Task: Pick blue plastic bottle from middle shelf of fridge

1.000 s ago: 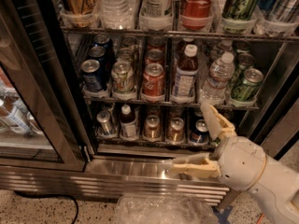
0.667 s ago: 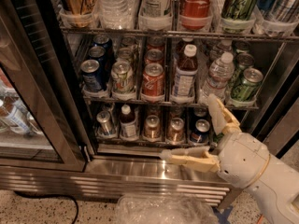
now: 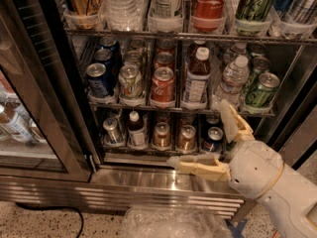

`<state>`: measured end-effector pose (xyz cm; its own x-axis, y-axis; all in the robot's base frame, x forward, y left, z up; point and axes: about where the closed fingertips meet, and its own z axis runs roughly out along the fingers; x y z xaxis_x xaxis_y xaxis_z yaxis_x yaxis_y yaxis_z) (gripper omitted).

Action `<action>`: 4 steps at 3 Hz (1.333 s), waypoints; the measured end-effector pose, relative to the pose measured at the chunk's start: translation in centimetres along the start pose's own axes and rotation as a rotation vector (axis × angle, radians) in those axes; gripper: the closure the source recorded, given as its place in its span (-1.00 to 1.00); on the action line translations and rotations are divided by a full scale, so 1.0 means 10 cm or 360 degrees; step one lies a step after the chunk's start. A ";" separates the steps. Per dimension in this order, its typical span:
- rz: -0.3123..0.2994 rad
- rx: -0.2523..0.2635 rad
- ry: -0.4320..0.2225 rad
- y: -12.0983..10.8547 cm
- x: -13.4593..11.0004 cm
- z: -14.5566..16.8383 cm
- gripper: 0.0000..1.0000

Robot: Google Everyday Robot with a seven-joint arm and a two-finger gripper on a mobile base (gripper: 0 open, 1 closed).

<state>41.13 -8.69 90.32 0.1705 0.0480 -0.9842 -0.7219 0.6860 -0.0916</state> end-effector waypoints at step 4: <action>0.0013 0.0311 0.0138 -0.27 0.18 0.13 -1.00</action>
Offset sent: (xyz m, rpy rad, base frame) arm 0.0089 0.0062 -0.0002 0.0076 0.0118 -0.0563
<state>44.31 -9.53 88.97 0.1003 -0.0027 -0.9949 -0.5778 0.8139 -0.0605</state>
